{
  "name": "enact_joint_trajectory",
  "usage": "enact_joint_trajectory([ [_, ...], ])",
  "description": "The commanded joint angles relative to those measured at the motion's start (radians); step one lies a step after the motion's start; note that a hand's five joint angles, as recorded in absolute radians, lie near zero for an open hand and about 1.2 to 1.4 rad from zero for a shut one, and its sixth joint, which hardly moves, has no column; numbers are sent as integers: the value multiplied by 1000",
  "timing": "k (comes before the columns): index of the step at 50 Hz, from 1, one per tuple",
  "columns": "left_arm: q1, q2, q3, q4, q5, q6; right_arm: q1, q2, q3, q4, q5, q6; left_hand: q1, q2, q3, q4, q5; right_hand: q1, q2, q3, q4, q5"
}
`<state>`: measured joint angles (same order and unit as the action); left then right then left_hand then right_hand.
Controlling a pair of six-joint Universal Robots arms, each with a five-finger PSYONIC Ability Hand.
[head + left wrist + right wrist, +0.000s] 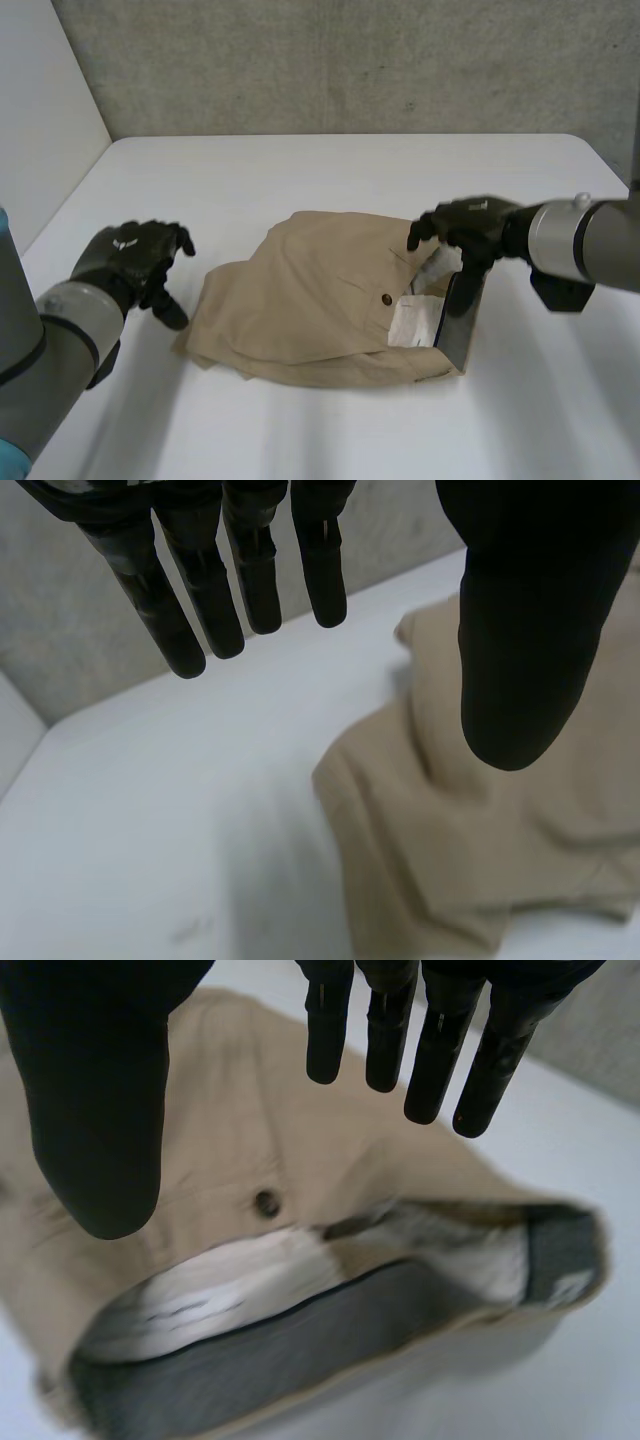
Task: Fold the shorts.
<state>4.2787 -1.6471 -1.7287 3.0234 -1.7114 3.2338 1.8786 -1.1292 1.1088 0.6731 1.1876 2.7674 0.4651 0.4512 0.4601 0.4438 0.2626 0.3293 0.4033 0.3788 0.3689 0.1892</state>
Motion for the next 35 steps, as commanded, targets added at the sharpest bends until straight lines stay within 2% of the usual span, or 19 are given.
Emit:
enact_joint_trajectory([
  [1,98,-16,-164,130,9,6,7,-69,268,-162,4,29,7,21,12,28,35,-21,-95,-71,-61,-56],
  [6,136,-26,-198,158,21,11,22,-184,463,-305,21,21,4,18,9,25,32,-6,-81,-56,-46,-41],
  [10,177,-57,-209,184,87,12,65,-227,594,-437,44,21,4,18,9,25,32,2,-72,-47,-37,-32],
  [15,243,-82,-210,187,215,14,167,-215,678,-608,125,23,1,15,6,22,29,14,-60,-36,-26,-20],
  [22,274,-134,-207,193,292,14,257,-143,671,-676,233,8,-28,-15,-23,-7,0,87,13,38,48,53],
  [24,276,-143,-207,196,296,14,269,-115,665,-699,262,-2,-28,-15,-23,-7,-1,277,203,228,238,243],
  [26,277,-148,-212,201,297,15,271,-98,657,-731,276,-2,-28,-15,-23,-7,-1,579,505,530,539,545],
  [27,277,-148,-212,203,297,15,269,-92,652,-769,289,-2,-28,-15,-23,-7,-1,1028,954,979,989,994],
  [35,259,-149,-216,207,296,14,258,-98,612,-854,326,14,-28,-15,-24,-7,-1,1067,993,1017,1027,1033],
])
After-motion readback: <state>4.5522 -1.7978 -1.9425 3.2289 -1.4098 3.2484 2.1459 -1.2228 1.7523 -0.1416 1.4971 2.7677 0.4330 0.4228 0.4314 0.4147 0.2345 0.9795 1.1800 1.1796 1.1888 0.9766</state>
